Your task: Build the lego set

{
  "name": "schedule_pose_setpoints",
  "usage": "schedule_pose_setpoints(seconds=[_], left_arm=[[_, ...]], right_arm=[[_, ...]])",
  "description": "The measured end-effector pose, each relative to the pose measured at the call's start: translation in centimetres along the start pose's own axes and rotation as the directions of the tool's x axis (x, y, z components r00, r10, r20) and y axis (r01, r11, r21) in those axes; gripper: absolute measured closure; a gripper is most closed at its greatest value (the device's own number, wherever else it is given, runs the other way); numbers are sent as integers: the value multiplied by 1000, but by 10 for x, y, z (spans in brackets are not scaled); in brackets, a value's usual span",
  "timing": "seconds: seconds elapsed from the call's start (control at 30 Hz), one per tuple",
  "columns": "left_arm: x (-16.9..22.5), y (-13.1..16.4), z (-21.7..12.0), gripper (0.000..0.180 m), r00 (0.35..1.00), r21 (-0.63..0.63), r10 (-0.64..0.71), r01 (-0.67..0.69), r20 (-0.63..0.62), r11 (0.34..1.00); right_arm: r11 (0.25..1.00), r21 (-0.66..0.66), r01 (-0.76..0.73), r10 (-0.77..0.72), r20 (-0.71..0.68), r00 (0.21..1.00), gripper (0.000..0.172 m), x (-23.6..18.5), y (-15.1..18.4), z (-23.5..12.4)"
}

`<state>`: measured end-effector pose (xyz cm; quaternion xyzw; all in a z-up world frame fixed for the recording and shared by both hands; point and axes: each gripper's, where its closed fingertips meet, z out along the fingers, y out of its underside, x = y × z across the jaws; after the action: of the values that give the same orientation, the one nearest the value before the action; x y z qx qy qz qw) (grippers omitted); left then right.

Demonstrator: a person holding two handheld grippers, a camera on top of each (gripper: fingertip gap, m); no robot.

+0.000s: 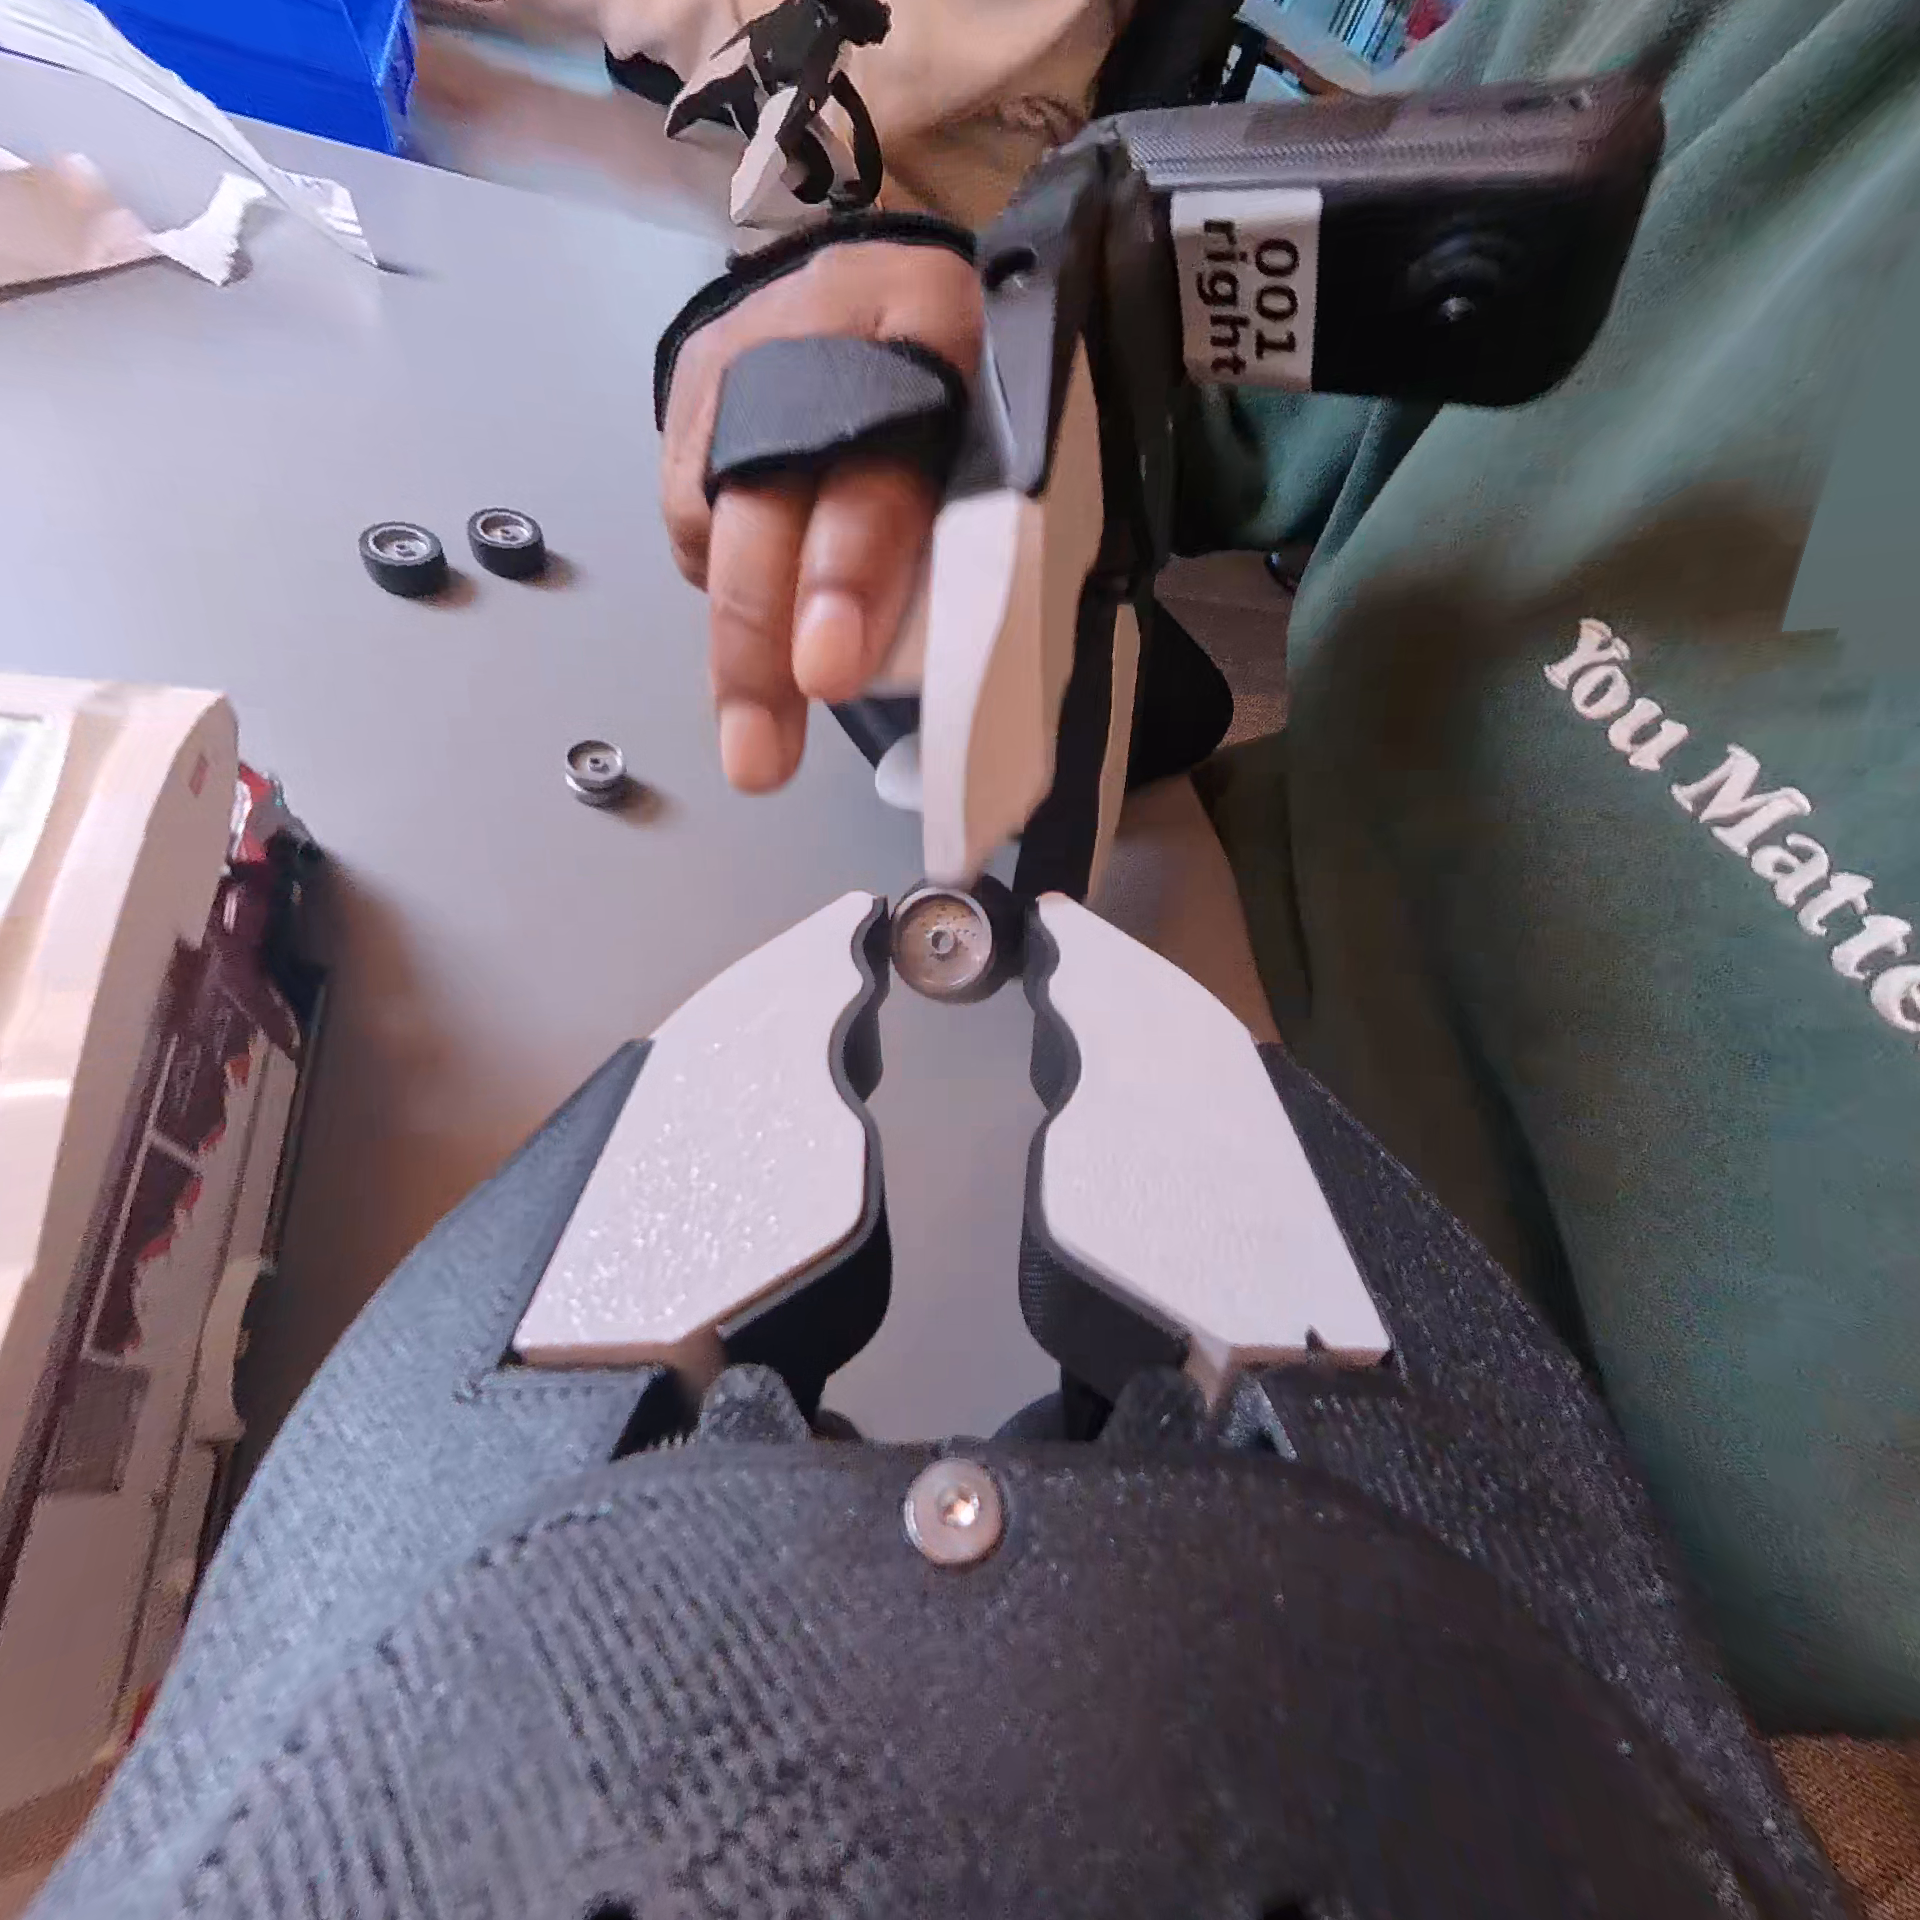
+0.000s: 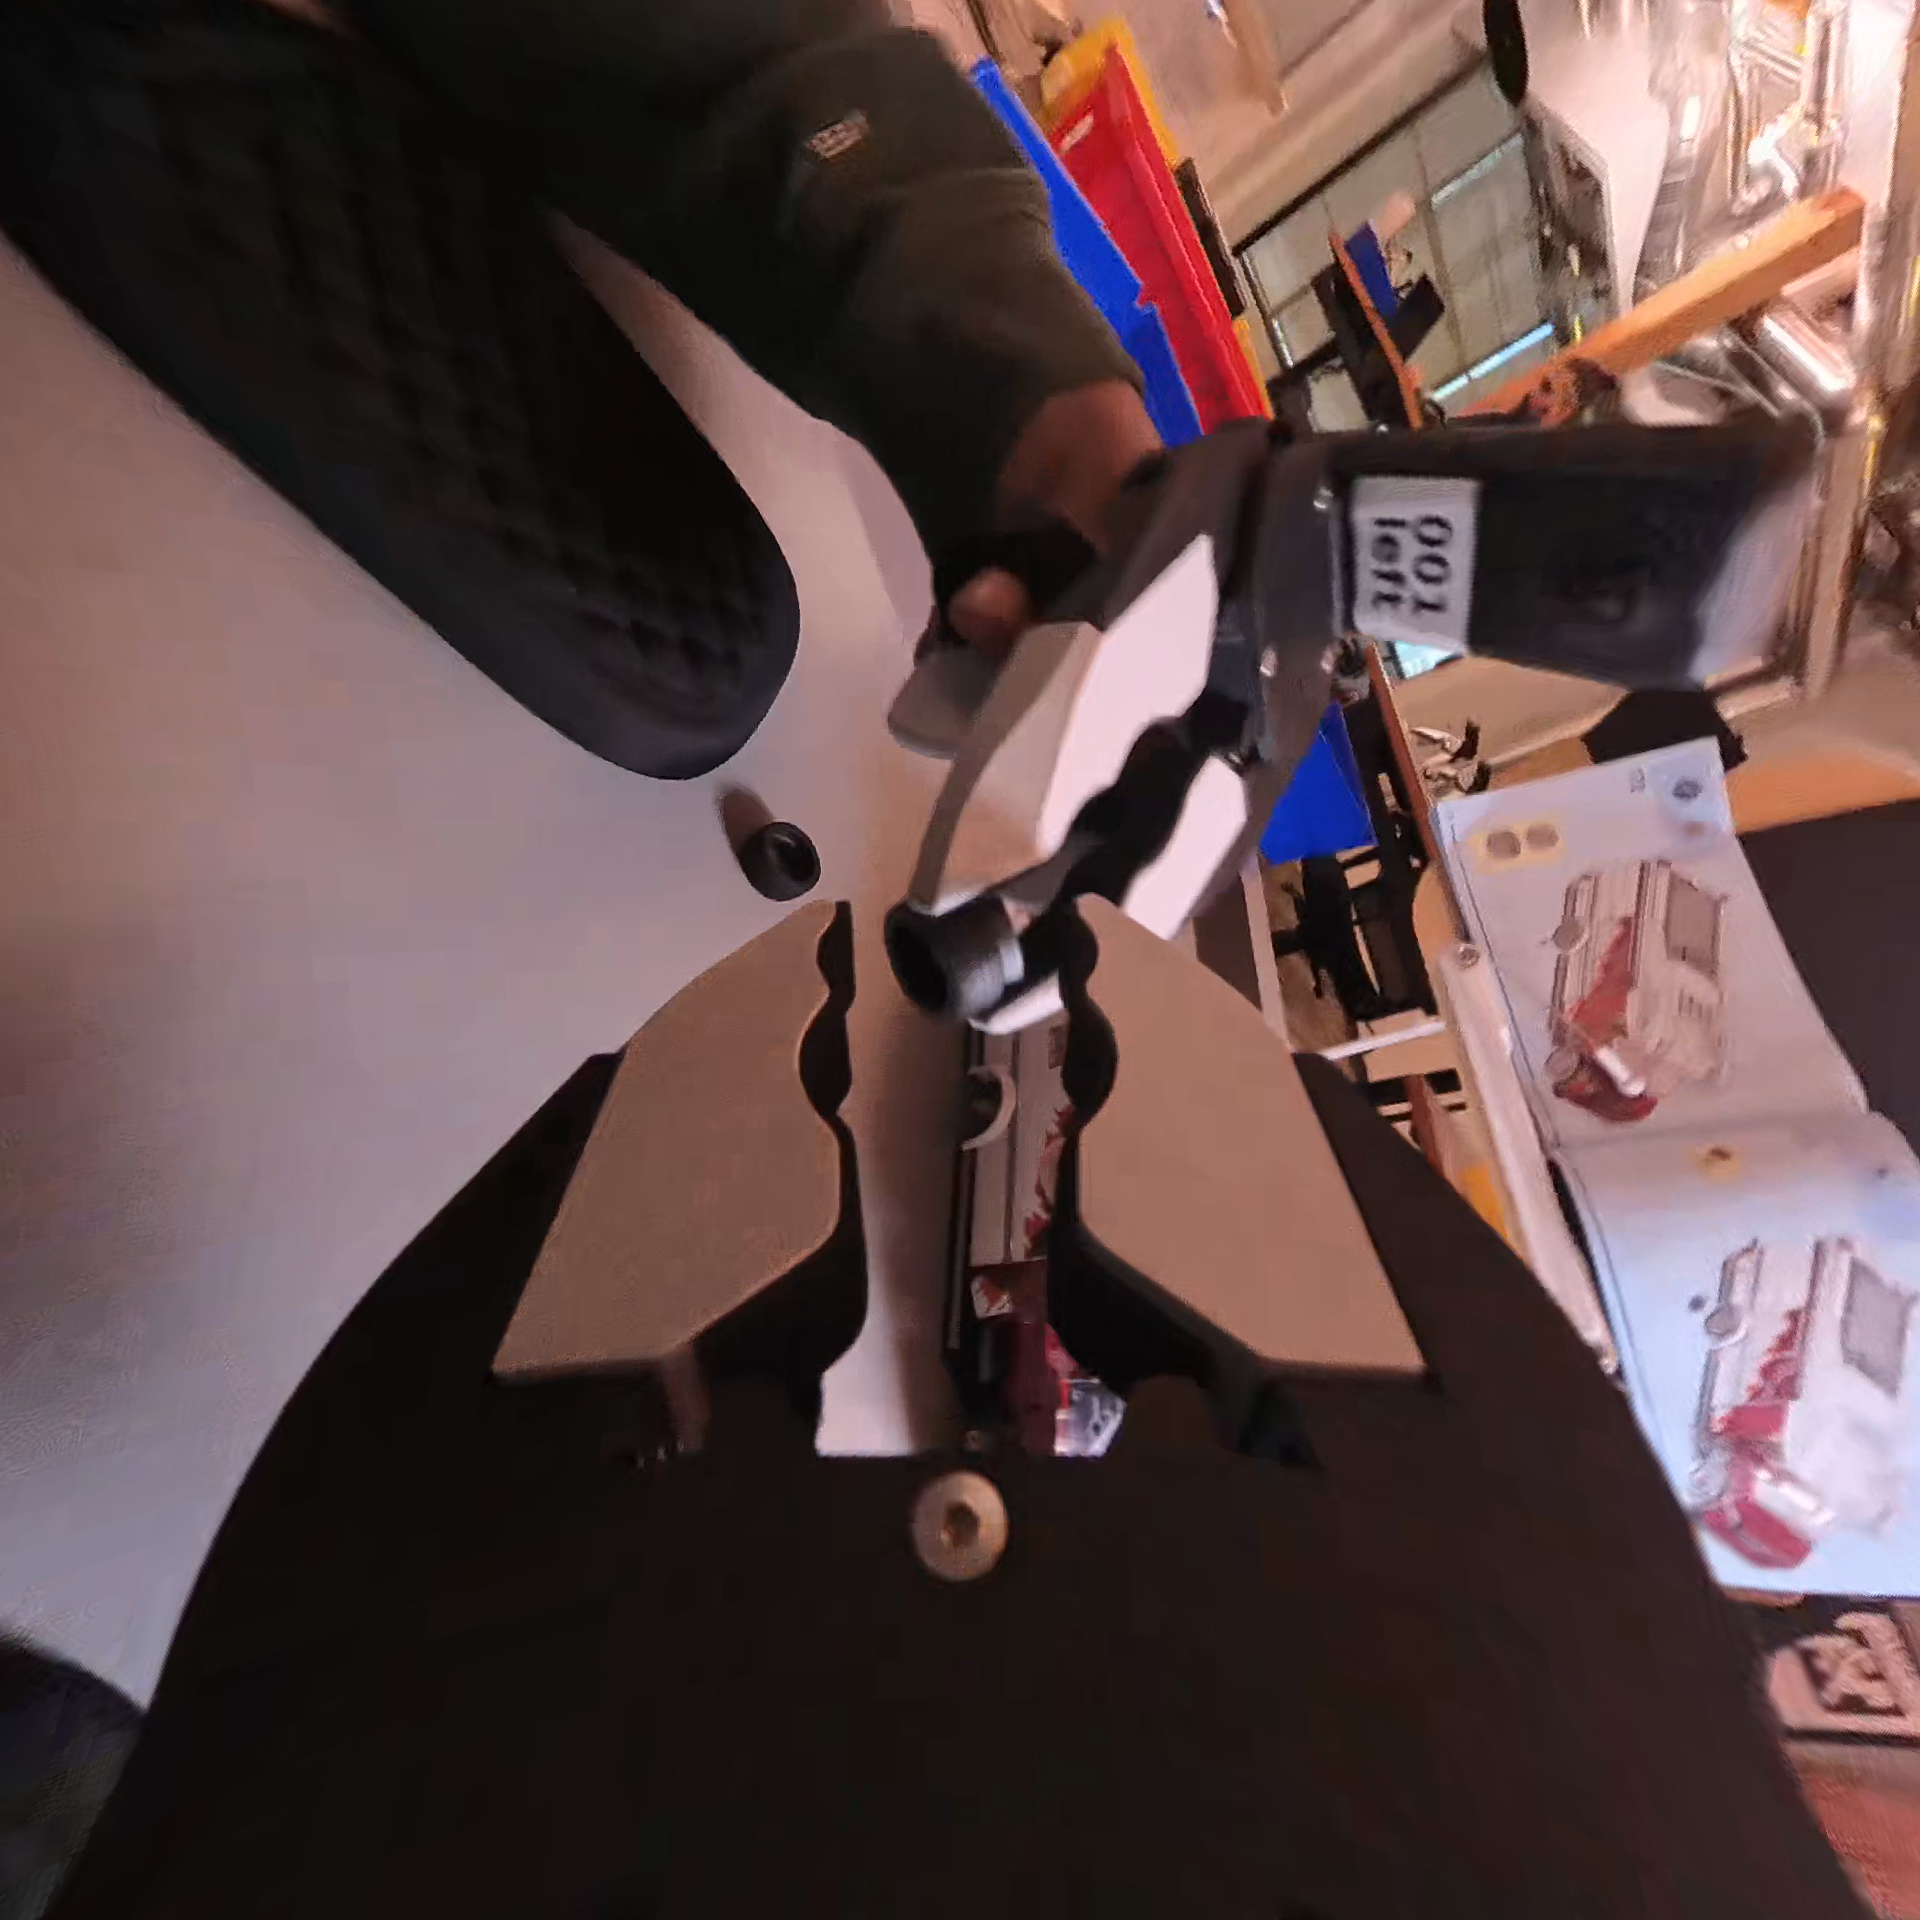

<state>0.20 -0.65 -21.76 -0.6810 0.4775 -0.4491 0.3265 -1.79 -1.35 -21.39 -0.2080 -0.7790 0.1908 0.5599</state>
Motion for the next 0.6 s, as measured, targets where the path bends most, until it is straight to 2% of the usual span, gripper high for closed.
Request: schedule_pose_setpoints(seconds=[0.1, 0.2, 0.27, 0.33, 0.4, 0.47, 0.6], left_arm=[[5, -12, 7, 156, 1000, -8, -22, 22, -16, 1000], [9, -32, 3, 154, 1000, 98, -2, 1, 8, 995], [6, -45, -4, 151, 980, 149, 131, -153, 147, 977], [8, -62, -12, 153, 918, 169, 270, -327, 289, 930], [12, -79, -18, 155, 853, 141, 360, -437, 378, 888], [13, -95, -24, 155, 810, 119, 403, -491, 425, 863], [18, -112, -33, 157, 792, 97, 428, -514, 435, 852]], right_arm=[[999, -21, 46, -47, -9, 999, 145, 3, 3, -2], [989, 109, -97, 108, -109, 988, 146, 21, -7, -15], [945, 233, -230, 272, -170, 947, 145, 41, -12, -29], [880, 333, -338, 410, -176, 895, 145, 57, -15, -38], [832, 398, -387, 485, -182, 856, 145, 71, -20, -43], [810, 436, -392, 510, -191, 839, 145, 82, -27, -47], [868, 408, -283, 426, -319, 847, 145, 100, -35, -51]])
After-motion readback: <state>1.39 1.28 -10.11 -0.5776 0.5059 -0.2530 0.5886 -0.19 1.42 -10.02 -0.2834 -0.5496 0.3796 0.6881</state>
